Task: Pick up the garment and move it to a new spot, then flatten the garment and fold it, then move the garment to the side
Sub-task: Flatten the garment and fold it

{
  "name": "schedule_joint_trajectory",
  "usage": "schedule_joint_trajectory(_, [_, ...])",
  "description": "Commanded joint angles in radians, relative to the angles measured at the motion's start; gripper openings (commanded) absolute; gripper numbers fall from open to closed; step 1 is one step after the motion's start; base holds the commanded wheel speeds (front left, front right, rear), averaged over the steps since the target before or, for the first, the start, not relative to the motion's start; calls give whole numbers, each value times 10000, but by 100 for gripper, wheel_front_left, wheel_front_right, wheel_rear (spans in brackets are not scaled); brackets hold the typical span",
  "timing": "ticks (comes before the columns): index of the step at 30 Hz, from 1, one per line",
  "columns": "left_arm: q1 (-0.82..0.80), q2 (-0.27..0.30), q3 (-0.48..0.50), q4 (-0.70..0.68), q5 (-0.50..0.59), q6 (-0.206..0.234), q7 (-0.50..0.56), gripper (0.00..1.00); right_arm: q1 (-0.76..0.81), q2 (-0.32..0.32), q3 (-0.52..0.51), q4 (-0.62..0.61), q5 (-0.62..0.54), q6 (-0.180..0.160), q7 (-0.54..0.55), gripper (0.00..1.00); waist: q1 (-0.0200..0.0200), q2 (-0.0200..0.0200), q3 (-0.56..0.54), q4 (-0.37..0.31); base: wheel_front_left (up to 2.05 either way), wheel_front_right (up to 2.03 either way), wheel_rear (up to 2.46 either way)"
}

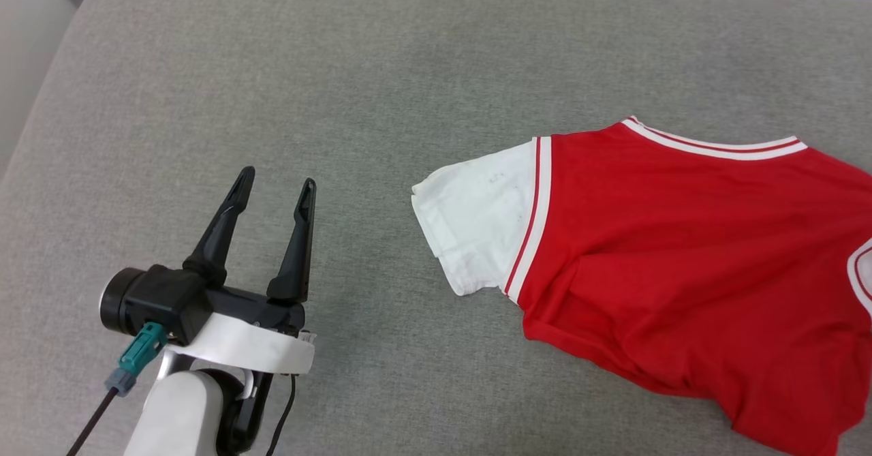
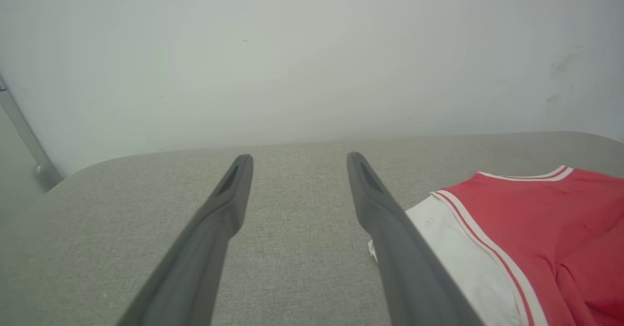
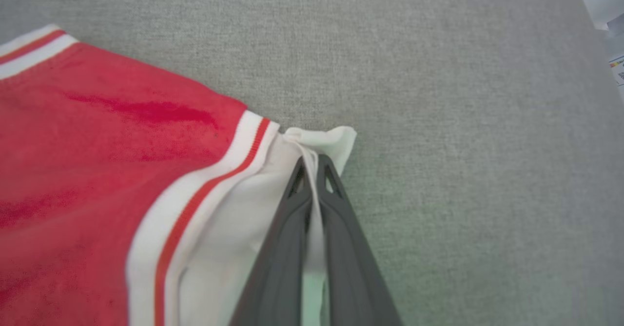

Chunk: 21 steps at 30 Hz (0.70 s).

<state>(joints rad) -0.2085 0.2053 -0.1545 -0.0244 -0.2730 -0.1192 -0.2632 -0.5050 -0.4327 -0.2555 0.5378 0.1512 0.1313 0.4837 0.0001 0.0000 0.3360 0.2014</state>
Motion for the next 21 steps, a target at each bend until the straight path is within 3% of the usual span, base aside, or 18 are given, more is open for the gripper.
schedule_joint_trajectory(1, [137, -52, 38, 59, 56, -27, -22, 100, 243, 93, -95, 13, -190, -10, -138, 0, -1, 0, -107, -151, 0, 0, 0])
schedule_joint_trajectory(2, [169, -36, 37, 96, 85, -32, -24, 100, 364, 162, -188, -30, -332, -10, -269, 33, -1, 0, -165, -223, 0, 0, 0])
schedule_joint_trajectory(3, [167, -23, 29, 125, 94, -39, -24, 100, 405, 324, -409, -15, -325, -10, -324, 100, -1, 0, -224, -288, 0, 0, 0])
schedule_joint_trajectory(12, [286, 40, 255, 248, 24, -71, -23, 100, 677, 1224, -289, -1546, -311, -9, -1359, 100, -1, 0, -1055, -1045, 0, 0, 0])
schedule_joint_trajectory(21, [473, 128, 445, 350, -325, -84, -23, 100, 2245, 2063, 205, -4622, 364, -9, -2993, 100, -1, 0, -1639, -1864, 0, 0, 0])
